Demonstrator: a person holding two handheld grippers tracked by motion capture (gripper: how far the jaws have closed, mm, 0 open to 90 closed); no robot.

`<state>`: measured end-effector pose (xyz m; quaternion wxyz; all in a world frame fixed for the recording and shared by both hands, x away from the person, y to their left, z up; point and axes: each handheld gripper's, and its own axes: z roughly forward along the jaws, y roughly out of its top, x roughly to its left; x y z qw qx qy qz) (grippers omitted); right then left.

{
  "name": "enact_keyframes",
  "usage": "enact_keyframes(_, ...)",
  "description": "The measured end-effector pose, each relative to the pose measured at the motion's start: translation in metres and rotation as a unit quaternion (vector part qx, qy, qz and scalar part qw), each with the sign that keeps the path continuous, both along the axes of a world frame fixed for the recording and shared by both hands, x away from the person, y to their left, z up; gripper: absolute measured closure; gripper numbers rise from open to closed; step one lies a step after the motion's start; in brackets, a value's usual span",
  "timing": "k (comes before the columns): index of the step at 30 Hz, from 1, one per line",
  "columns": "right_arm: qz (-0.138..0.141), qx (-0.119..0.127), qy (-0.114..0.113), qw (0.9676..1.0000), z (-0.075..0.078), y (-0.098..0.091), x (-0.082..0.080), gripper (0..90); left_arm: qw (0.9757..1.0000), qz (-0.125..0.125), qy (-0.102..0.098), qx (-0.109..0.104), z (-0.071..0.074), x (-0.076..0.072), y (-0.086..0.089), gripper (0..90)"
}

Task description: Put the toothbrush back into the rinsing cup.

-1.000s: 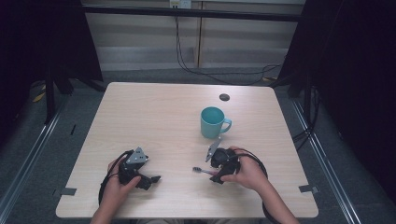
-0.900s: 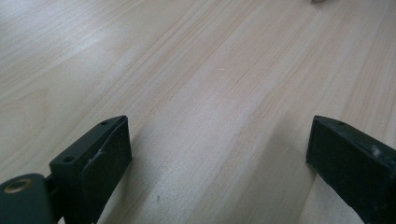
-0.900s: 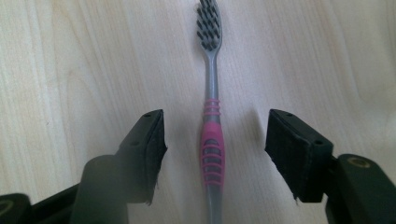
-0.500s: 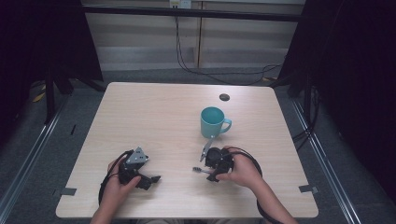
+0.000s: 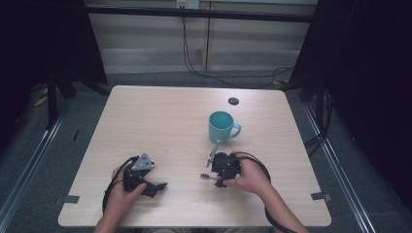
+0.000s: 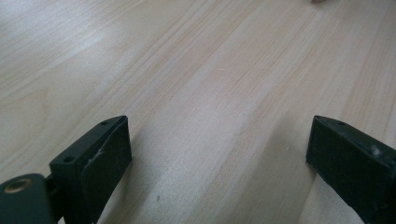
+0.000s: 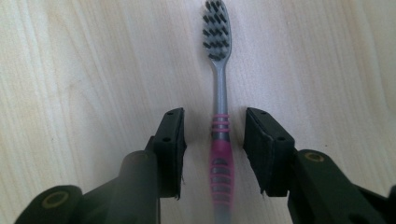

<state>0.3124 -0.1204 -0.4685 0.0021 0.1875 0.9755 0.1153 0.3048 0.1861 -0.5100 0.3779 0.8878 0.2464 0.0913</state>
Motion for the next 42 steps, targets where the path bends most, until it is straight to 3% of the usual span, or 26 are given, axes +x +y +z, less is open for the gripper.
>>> enact_keyframes(6, -0.001, -0.01, 0.007, 0.9999, 0.001, 0.002, 0.001, 71.4, 1.0, 0.0, 0.0, 0.0, 0.0, 0.0, 0.0, 6.4)
enact_keyframes(8, -0.003, -0.012, 0.006, 0.9999, 0.001, 0.003, 0.001, 80.6, 1.0, 0.0, 0.0, 0.0, 0.0, 0.0, 0.0, 6.4)
enact_keyframes(13, -0.02, -0.005, 0.009, 0.9997, 0.001, 0.003, 0.0, 82.2, 1.0, -0.001, 0.0, 0.001, 0.0, 0.0, 0.0, 6.4)
enact_keyframes(21, -0.024, -0.029, 0.01, 0.9992, 0.002, 0.009, -0.001, 82.8, 1.0, 0.0, 0.0, 0.0, 0.0, 0.0, 0.0, 6.4)
enact_keyframes(31, -0.031, -0.037, 0.011, 0.9987, 0.003, 0.007, -0.001, 82.8, 1.0, 0.0, 0.0, 0.001, 0.0, 0.0, 0.0, 6.4)
enact_keyframes(42, -0.065, 0.018, -0.009, 0.9977, 0.03, -0.014, 0.002, 83.0, 1.0, -0.002, -0.001, 0.003, 0.0, 0.0, 0.0, 6.4)
